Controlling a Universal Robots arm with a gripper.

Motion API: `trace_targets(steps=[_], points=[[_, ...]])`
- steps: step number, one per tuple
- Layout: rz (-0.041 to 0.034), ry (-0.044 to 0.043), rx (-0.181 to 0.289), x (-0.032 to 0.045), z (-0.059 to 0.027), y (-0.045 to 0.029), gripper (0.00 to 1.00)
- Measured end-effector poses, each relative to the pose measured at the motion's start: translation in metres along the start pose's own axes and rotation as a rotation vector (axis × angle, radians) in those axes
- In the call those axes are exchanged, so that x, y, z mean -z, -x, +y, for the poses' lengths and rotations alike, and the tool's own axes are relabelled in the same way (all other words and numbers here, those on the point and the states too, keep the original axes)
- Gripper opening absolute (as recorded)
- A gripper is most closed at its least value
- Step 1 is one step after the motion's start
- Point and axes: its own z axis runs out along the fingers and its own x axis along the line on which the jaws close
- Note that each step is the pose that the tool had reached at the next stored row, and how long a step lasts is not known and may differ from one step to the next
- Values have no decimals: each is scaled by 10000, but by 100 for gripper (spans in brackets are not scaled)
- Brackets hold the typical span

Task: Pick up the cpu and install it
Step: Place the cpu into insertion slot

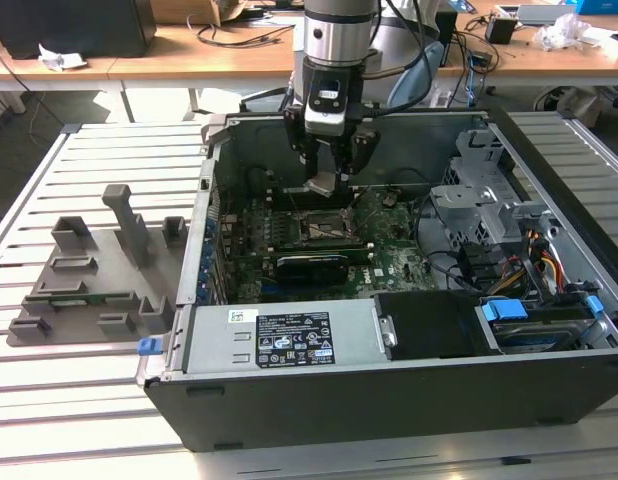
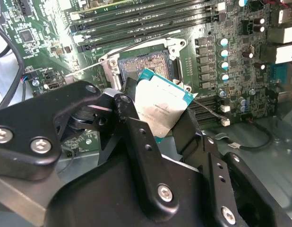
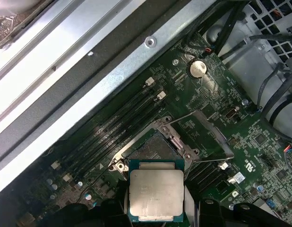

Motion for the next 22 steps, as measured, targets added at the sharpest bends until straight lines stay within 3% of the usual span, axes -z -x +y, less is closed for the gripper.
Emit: trace_targets(steps=[10, 20, 22], points=[[-5, -39, -233, -1, 0, 0, 55], [26, -148, -1194, -3, 0, 0, 55], [54, -183, -1628, -3, 1, 0, 55]])
